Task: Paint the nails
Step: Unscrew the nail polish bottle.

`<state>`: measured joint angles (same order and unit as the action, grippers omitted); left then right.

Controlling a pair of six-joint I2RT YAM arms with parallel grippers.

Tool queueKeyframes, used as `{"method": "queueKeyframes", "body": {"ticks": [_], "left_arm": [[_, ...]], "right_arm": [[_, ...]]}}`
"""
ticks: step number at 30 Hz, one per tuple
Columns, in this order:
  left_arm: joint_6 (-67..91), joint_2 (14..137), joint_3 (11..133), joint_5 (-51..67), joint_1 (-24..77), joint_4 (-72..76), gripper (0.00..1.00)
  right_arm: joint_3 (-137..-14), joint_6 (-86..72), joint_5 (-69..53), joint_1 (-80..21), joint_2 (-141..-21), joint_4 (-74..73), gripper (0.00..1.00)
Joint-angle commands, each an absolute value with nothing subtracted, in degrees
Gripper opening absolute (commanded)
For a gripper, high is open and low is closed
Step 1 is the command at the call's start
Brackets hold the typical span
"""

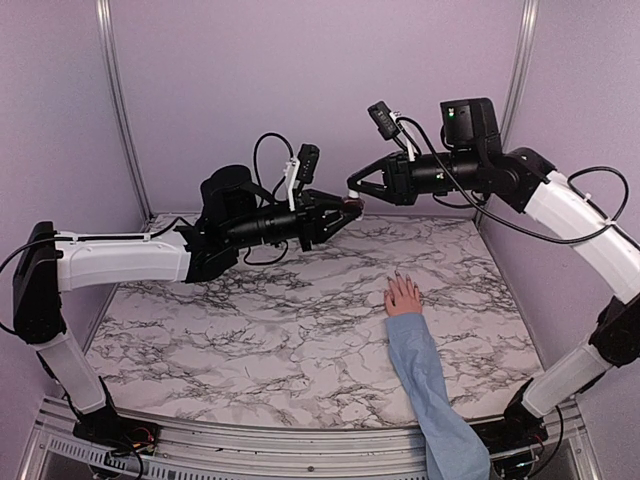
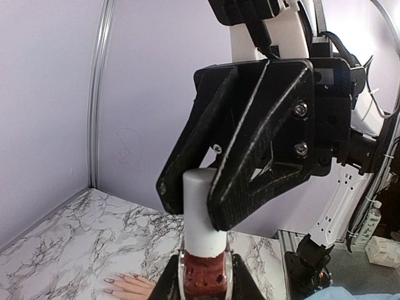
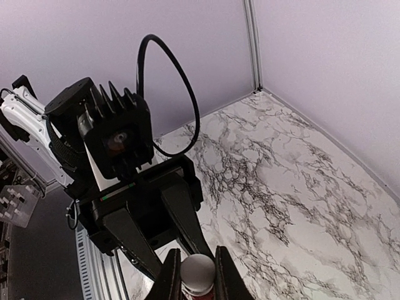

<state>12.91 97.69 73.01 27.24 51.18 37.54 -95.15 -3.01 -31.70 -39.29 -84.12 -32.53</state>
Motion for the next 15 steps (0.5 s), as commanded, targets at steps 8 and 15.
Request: {"method": "queueKeyframes", "body": {"ticks": [8, 15], "left_arm": [[18.1, 100.0, 75.3, 37.8, 51.7, 45.9, 0.00], [18.7, 98.0, 72.9, 35.7, 51.4, 47.0, 0.00]], "right_arm": [[-94.8, -1.2, -47.0, -41.0, -84.7, -26.0, 0.01], [-97.1, -3.2, -44.3, -41.0, -85.3, -27.7, 0.40]]}}
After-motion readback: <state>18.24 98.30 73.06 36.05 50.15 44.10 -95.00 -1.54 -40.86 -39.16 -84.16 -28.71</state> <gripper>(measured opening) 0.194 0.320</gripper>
